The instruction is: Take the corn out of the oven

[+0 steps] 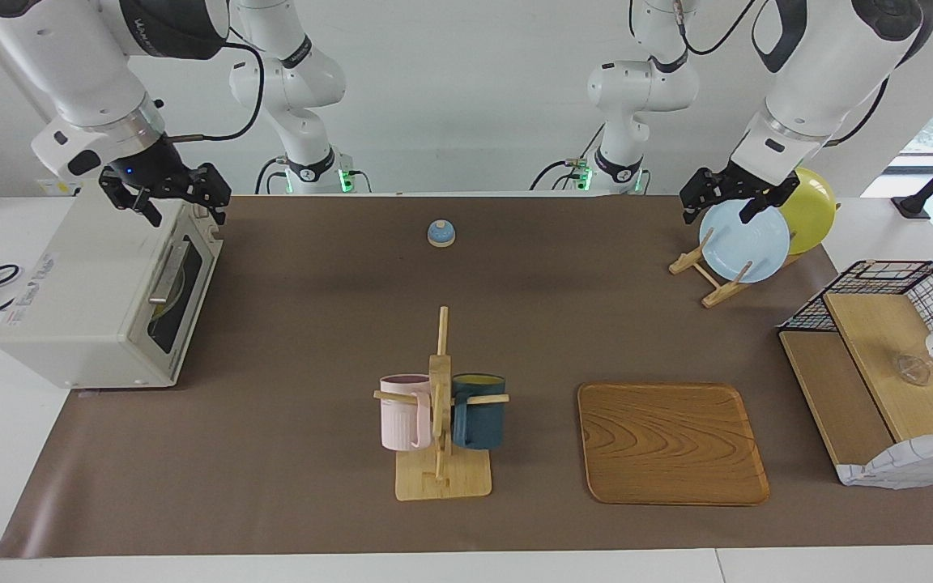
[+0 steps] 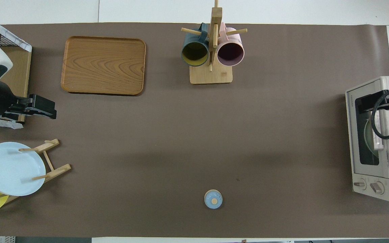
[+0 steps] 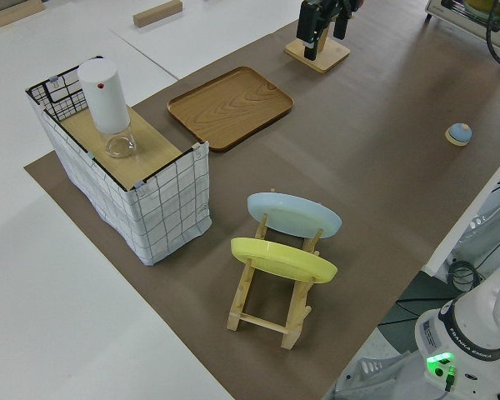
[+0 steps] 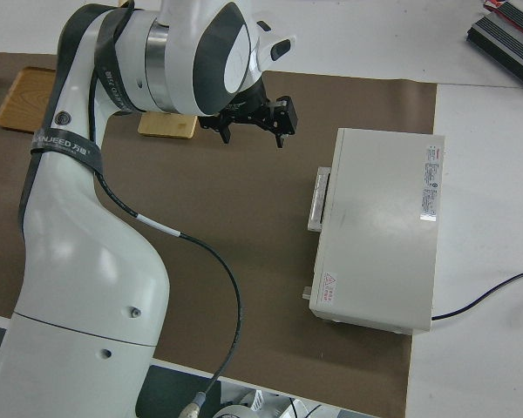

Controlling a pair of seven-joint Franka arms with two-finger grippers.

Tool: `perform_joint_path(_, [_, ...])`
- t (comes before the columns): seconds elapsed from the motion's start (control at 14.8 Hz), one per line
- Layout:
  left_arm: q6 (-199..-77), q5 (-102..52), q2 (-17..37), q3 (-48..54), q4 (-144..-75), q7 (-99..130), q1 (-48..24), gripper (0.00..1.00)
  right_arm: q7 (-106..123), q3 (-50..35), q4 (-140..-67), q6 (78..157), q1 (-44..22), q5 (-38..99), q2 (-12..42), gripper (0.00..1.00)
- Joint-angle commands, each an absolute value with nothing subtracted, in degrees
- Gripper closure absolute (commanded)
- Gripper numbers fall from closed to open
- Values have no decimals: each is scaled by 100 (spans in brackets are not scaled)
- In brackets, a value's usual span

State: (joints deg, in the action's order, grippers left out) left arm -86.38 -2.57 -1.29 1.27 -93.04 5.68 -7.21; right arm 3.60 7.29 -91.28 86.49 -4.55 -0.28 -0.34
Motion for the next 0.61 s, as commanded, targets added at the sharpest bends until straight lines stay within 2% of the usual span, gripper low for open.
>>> perform_joint_path(0.0, [-8622, -176, -246, 149, -9404, 510, -677, 0, 316, 729, -9211, 8692, -422, 26, -123, 0])
perform_joint_path(0.54, [-8640, -167, -246, 149, -9404, 510, -677, 0, 325, 695, -9369, 8587, -413, -26, -246, 0])
